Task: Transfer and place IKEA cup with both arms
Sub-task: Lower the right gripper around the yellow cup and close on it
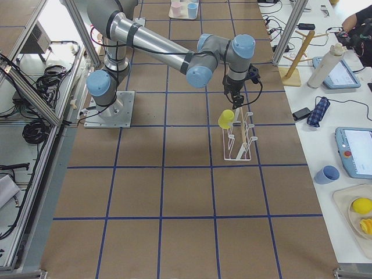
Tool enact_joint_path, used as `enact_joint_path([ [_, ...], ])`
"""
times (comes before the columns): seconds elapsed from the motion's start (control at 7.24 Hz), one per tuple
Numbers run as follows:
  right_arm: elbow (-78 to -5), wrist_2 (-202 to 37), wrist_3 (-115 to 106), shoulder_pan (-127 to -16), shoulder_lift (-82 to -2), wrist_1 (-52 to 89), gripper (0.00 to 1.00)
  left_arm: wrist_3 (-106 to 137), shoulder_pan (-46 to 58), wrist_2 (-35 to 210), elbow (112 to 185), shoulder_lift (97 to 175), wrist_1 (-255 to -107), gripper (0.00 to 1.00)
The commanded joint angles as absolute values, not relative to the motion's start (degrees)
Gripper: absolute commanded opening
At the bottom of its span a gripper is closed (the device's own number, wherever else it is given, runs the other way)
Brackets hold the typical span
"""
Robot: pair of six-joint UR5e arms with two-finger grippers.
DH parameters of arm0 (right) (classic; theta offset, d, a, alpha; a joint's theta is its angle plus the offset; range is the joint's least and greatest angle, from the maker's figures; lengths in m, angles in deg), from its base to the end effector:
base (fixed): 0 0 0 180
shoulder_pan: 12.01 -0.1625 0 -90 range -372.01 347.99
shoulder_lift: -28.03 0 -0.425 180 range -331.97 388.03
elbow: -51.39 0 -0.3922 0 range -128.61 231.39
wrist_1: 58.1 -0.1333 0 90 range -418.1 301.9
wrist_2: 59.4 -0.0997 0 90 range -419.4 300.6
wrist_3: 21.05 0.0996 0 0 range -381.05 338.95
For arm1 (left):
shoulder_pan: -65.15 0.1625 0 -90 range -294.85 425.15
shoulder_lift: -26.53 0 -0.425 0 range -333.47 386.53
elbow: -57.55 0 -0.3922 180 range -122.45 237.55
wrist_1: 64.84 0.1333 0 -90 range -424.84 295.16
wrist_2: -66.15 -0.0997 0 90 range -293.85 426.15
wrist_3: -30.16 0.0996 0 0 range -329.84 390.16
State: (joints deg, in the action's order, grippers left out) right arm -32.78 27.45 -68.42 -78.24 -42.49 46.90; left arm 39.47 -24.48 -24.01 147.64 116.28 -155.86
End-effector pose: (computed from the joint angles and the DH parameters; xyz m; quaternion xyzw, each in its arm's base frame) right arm -0.1249 -0.6278 0.3735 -0.2047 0.9784 -0.0256 0.0155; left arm -0.1299 -0.4894 0.4875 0.0779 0.9969 0.0076 0.0008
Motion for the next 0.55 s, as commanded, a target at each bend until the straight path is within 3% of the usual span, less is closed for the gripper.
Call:
enact_joint_path([
  [0.0,-33.25,27.0,-82.78,-77.93,-41.41,47.1,0.98,39.47,-24.5,-23.85,147.64,116.18,-155.8,1.0],
  [0.41,-33.6,28.05,-93.71,-77.93,-40.62,47.36,0.96,39.47,-24.5,-23.67,147.72,116.18,-155.89,1.0],
])
